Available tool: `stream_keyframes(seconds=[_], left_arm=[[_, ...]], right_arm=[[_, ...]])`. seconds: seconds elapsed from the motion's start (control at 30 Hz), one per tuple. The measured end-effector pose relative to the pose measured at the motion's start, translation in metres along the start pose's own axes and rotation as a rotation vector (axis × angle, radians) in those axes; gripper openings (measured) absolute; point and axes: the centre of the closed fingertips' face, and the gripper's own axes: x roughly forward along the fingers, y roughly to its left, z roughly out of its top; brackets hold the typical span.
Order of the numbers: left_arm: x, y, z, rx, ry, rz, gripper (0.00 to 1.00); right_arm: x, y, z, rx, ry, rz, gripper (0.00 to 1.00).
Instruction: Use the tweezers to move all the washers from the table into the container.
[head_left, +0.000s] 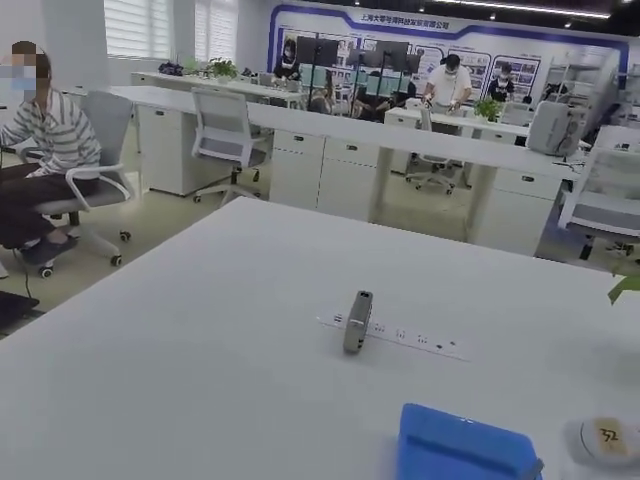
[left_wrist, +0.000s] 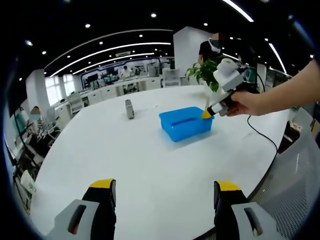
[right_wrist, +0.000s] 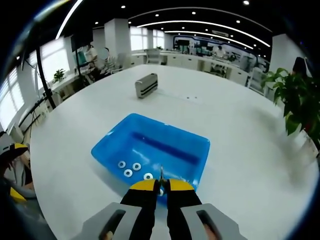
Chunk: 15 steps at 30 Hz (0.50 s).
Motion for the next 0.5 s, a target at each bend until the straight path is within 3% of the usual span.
stream_keyframes(seconds=[0.1,0.3,0.5], left_arm=[[-0.002,-0.002,0.005,-0.020,-0.021,-0.020,0.81],[-0.005,-0.008,0.013,-0.005,-0.047,-0.049,0.78],[-0.008,-0.014,0.019,-0.006,-0.058,-0.083,0.76]], right_arm=[[-0.008,-0.002,0.003,-0.011,-0.014,-0.008,0.03],[-0.031,-0.002,0.025,-0.015,-0.097,0.007,0.03],[-0.056,0.015,0.045,-0.051,-0.165,0.056,0.03]])
